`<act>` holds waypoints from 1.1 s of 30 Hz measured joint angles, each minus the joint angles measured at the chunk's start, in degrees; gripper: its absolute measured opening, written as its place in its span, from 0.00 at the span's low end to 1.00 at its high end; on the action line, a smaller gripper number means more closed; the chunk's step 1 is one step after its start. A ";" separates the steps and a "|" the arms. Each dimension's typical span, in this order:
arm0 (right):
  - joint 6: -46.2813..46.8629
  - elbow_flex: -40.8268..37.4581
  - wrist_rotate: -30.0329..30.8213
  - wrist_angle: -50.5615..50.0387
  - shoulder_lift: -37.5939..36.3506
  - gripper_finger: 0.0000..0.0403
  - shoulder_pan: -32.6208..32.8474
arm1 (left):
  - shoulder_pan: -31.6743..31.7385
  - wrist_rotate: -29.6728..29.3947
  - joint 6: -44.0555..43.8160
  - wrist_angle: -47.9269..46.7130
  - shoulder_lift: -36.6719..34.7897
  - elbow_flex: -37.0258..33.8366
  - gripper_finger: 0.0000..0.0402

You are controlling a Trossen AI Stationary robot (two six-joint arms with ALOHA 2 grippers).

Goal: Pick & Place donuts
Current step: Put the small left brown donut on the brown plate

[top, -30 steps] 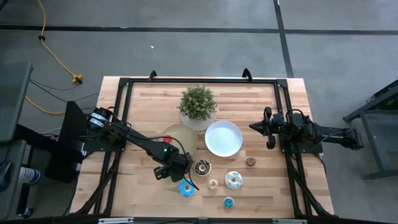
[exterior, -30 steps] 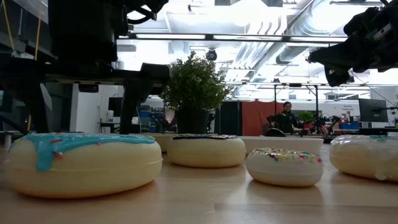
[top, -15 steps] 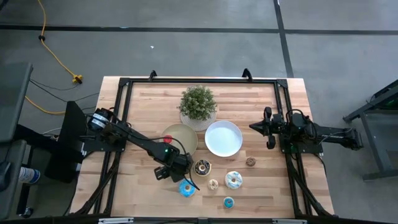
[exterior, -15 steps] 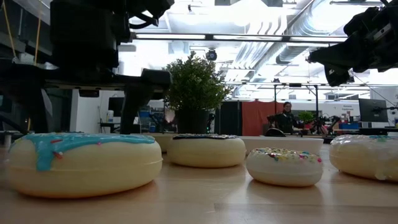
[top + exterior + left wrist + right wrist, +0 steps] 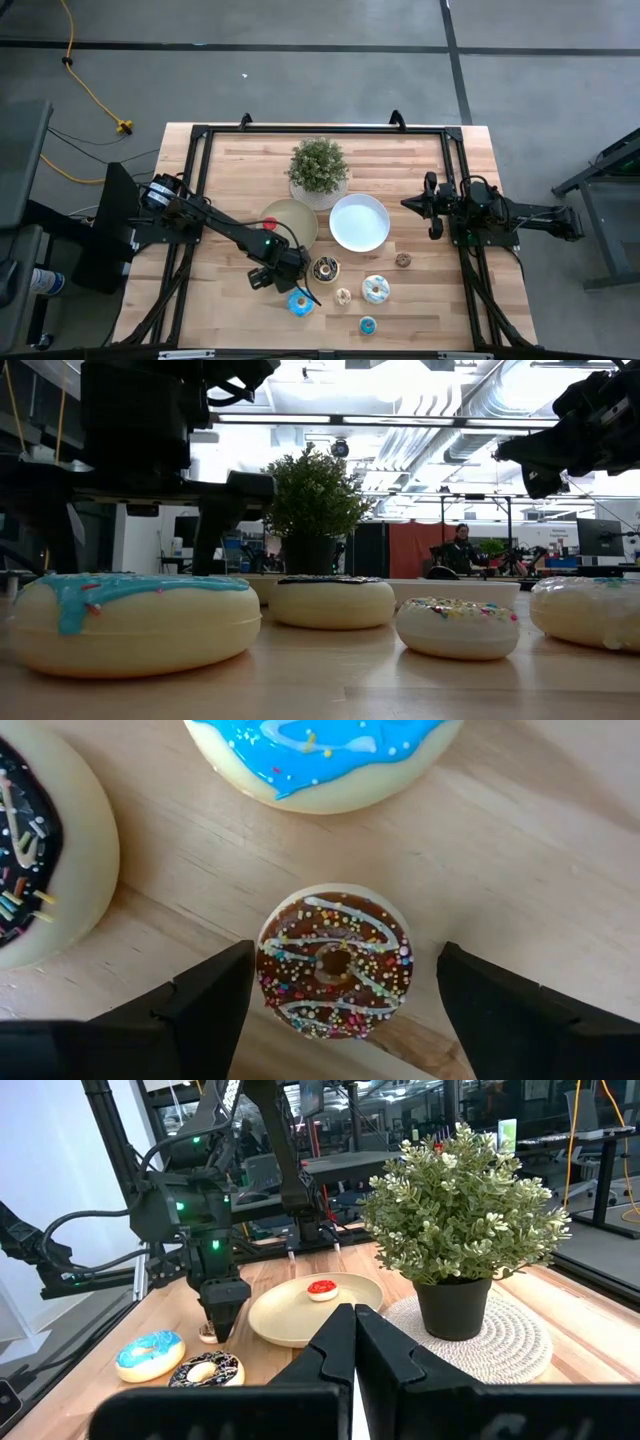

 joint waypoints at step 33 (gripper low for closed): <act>0.00 0.00 0.03 -0.08 0.02 0.00 0.01 | 0.00 -3.44 -15.40 -1.92 -5.10 0.85 0.50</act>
